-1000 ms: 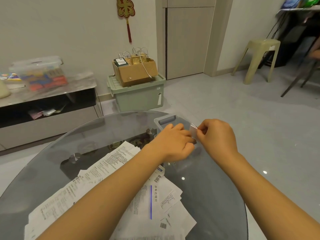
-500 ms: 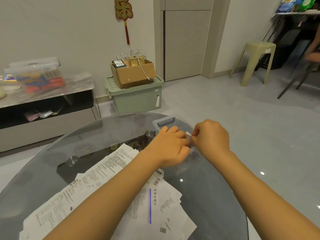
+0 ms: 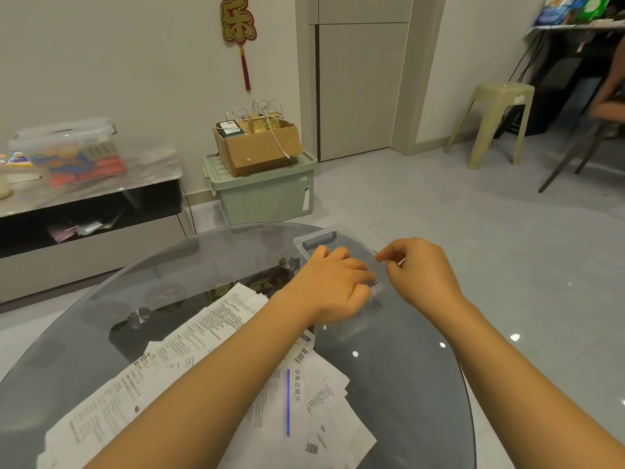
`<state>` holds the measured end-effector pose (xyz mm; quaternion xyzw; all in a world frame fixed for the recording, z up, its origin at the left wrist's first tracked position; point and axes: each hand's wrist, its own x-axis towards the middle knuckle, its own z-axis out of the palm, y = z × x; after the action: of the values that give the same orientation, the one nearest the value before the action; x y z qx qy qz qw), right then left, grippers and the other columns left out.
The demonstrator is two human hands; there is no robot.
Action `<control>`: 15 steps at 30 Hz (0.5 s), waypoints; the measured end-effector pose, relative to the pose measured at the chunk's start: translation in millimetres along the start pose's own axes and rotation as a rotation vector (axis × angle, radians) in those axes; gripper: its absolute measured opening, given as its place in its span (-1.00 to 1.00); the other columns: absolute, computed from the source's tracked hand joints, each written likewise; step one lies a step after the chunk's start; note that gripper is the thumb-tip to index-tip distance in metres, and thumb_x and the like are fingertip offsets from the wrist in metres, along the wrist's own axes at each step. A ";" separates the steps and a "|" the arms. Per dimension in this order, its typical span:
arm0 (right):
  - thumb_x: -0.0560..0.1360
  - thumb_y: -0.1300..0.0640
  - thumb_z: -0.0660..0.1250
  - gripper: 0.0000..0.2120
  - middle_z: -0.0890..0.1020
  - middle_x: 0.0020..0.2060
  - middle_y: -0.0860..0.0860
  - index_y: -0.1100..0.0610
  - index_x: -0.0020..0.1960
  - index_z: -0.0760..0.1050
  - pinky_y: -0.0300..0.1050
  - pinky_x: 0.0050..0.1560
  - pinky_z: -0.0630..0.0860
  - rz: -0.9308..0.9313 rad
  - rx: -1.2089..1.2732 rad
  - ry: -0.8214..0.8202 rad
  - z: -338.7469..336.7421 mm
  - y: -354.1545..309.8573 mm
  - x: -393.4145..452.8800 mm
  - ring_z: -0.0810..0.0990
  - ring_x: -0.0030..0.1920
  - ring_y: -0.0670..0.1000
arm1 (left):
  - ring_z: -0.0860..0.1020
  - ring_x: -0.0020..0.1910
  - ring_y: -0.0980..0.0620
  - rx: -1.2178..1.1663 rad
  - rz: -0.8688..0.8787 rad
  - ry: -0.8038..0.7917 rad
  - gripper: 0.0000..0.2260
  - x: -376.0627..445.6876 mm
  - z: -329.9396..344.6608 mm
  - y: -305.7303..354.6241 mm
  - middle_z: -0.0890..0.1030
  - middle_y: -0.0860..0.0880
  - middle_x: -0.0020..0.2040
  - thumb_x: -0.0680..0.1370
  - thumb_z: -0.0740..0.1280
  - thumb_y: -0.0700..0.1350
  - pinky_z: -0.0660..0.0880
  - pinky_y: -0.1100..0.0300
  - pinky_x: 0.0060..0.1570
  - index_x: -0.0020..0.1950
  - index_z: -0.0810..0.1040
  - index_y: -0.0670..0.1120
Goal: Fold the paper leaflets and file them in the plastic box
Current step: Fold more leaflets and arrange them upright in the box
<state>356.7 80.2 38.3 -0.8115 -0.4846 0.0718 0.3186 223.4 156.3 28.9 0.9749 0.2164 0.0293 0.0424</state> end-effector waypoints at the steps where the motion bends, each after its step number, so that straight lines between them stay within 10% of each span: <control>1: 0.50 0.29 0.21 -0.75 0.63 -0.07 0.02 0.10 0.00 0.63 -0.24 -0.19 0.38 0.004 0.021 0.006 0.2 0.9 -0.8 0.50 -0.20 -0.02 | 0.34 0.17 0.05 0.011 -0.004 -0.017 -0.42 1.9 0.3 0.7 0.45 0.06 0.35 0.48 -0.16 0.03 0.19 0.07 0.21 0.36 0.45 0.04; 15: 0.48 0.24 0.28 -0.81 0.58 -0.20 -0.03 0.10 0.03 0.61 -0.25 -0.14 0.42 -0.149 0.182 -0.032 -19.3 -17.9 -33.2 0.49 -0.26 -0.10 | 0.22 0.34 0.11 -0.054 -0.172 0.099 -0.43 -55.8 -28.4 26.0 0.32 0.09 0.45 0.46 -0.12 0.02 0.04 0.15 0.31 0.45 0.31 0.07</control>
<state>334.4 49.8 57.6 -0.7397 -0.5400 0.1046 0.3876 181.7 111.1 57.4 0.9487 0.3001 0.0796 0.0603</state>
